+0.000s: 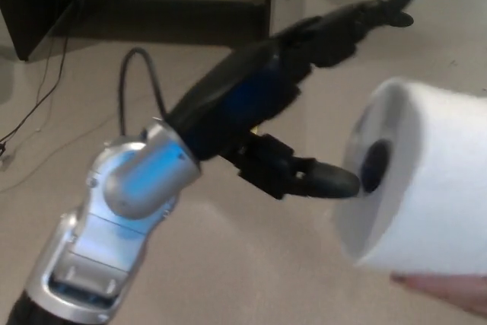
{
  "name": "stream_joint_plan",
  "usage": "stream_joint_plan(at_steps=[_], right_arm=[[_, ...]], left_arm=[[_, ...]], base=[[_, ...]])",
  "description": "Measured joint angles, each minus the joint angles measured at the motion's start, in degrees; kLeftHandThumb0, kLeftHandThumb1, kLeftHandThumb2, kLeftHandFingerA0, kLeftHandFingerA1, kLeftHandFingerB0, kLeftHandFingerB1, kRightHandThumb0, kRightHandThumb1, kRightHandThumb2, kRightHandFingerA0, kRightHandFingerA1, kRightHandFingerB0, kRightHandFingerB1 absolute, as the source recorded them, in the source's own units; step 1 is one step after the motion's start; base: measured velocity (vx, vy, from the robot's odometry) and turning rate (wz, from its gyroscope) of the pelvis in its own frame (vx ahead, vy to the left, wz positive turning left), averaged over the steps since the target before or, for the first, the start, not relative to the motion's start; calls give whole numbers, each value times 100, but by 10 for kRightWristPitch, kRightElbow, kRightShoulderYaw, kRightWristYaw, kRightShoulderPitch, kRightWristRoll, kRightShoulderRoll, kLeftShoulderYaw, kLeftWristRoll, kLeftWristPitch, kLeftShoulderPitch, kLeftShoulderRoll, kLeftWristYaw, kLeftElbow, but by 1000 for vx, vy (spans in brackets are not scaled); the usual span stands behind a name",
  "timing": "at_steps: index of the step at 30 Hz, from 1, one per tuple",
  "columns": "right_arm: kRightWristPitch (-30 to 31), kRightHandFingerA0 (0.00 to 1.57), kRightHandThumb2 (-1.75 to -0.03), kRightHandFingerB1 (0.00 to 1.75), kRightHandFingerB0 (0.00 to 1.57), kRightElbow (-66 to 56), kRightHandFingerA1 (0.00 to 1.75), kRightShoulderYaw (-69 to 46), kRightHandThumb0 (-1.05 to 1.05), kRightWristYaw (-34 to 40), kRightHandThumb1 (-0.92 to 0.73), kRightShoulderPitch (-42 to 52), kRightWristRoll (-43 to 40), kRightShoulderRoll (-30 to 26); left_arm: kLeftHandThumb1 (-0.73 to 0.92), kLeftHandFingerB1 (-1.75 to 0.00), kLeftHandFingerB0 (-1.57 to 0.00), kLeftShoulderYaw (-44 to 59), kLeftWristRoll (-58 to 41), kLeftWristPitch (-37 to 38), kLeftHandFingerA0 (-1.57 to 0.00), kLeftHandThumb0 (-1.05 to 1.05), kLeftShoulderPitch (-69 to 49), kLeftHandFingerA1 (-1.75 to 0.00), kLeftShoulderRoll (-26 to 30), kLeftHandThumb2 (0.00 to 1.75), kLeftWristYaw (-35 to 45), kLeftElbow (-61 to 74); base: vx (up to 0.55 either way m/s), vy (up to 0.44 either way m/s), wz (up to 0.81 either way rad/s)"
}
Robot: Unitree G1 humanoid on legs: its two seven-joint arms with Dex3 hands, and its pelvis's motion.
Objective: A person is holding a toilet paper roll and the robot extends its left hand to grab the roll by inserting its thumb into the gap in the middle and brings its hand down by its side. Then it extends its arm again to hand the toilet paper roll back to the person.
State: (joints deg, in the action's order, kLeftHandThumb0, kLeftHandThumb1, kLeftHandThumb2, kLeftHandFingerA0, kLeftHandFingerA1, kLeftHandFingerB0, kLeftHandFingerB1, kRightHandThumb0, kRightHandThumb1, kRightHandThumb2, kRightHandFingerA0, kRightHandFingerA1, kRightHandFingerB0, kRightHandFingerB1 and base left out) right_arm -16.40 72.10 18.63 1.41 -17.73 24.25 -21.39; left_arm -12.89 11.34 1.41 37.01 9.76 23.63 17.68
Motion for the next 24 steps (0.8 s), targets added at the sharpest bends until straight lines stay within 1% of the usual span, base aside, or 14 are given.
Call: stream_joint_plan(at_steps=[2,3,7,8,9,10,11,13,14,15,20,22,23,24], right_arm=[[0,61,-86,53,42,0,66,0,-44,0,-55,-1,1,0],[0,67,-60,40,48,0,57,0,-38,0,-68,-2,1,0],[0,67,-60,40,48,0,59,0,-38,0,-68,-3,1,0],[0,62,-86,53,42,0,66,0,-43,0,-55,-3,1,0],[0,61,-86,53,42,0,66,0,-43,-1,-55,-4,1,0],[1,67,-60,40,49,0,57,-1,-38,-1,-68,-4,1,0],[1,67,-60,40,49,1,57,-1,-38,-1,-68,-4,1,1],[1,67,-61,40,48,1,57,-1,-38,-1,-68,-4,1,1],[2,67,-60,40,49,1,57,-1,-38,-1,-68,-3,1,1],[2,61,-86,54,42,1,66,-1,-43,-2,-55,-3,1,1],[1,61,-86,53,42,1,65,-1,-44,-2,-55,-5,2,1],[1,68,-60,40,48,1,58,-1,-38,-1,-68,-5,1,2],[1,69,-60,40,48,1,60,-1,-38,-1,-68,-5,1,3],[1,68,-60,40,48,1,60,-1,-39,-1,-68,-5,1,3]], left_arm=[[44,0,0,14,-12,-4,0,-79,5,-3,13,85,8,0],[44,0,0,22,-17,-5,0,-79,7,-2,18,84,12,-1],[42,-2,0,47,-40,-8,0,-72,13,0,37,82,24,-5],[44,0,0,53,-47,-12,0,-76,13,0,41,83,27,-3],[44,0,0,63,-54,-18,0,-77,12,0,48,83,31,1],[44,0,0,70,-59,-21,0,-78,10,-3,56,84,35,4],[44,0,0,79,-64,-24,0,-78,4,-3,63,84,37,8],[43,-8,0,99,-79,-28,0,-70,-22,-26,73,55,42,18],[37,-8,0,111,-86,-29,-2,-59,-44,-20,77,75,44,23],[34,-11,0,121,-92,-28,-5,-49,-70,-24,80,71,45,26],[36,-24,0,153,-97,-13,-14,-37,-197,-32,87,52,45,27],[32,-20,-8,166,-98,-1,-12,-31,-245,-38,85,58,43,15],[30,-48,0,174,-98,9,-2,-17,-275,-48,83,82,41,3],[33,-47,0,180,-97,16,-2,-14,-295,-48,81,83,38,-10]], base=[[0,0,0],[0,0,0],[0,0,0],[0,0,0],[0,0,0],[0,0,0],[0,0,0],[0,0,0],[0,0,0],[0,0,0],[0,0,0],[0,0,0],[0,0,0],[0,0,0]])
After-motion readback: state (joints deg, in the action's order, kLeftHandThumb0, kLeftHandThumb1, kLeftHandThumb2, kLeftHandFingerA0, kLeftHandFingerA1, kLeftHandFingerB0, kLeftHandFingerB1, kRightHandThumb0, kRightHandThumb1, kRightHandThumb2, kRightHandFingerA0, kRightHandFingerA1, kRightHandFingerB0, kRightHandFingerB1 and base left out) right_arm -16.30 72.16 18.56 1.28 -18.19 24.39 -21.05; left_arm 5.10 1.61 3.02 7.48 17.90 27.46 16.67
